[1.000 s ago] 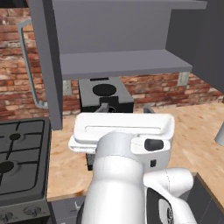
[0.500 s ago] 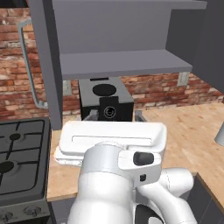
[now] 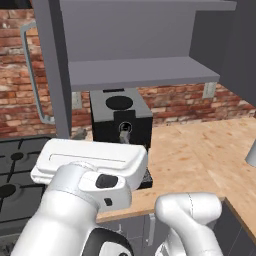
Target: Open the cabinet. Pick the spray and place it next to the sink. Then close the cabinet.
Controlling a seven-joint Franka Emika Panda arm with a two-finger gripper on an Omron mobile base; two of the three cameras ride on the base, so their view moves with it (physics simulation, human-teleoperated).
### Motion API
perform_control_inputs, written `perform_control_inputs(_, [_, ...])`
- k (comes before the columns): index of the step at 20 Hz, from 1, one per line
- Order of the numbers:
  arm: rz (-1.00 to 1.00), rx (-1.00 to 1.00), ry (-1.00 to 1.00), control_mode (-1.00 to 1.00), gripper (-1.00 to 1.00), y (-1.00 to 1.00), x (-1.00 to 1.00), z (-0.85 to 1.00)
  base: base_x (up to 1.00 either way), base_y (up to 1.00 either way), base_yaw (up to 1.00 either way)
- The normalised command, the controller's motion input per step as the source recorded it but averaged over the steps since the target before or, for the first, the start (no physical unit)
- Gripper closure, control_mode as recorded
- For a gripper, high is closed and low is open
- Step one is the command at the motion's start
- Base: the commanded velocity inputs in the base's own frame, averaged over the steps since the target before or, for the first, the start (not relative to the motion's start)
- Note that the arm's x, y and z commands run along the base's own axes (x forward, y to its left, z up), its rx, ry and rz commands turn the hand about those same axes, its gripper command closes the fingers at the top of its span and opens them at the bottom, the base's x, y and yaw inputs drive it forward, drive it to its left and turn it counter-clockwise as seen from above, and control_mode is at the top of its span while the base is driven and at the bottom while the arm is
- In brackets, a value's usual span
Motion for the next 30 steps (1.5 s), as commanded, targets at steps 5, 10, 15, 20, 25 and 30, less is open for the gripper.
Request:
perform_control_inputs(5, [-0.23,-0.01,0.0,-1.0,-1.0,0.57,0.1,-0.18,0.0,0.0,0.0])
perform_control_inputs(10, [-0.22,-0.01,0.0,-1.0,-1.0,0.47,0.18,-0.08,0.0,0.0,0.0])
perform_control_inputs(15, [-0.21,0.0,0.0,-1.0,-1.0,0.25,0.35,-0.11,0.0,0.0,0.0])
perform_control_inputs(20, [-0.19,0.0,0.0,-1.0,-1.0,0.05,0.53,-0.28,0.0,0.0,0.0])
perform_control_inputs(25, [-0.12,0.0,0.0,-1.0,-1.0,0.29,0.29,-0.23,0.0,0.0,0.0])
perform_control_inputs(30, [-0.06,0.0,0.0,-1.0,-1.0,0.51,0.03,-0.02,0.0,0.0,0.0])
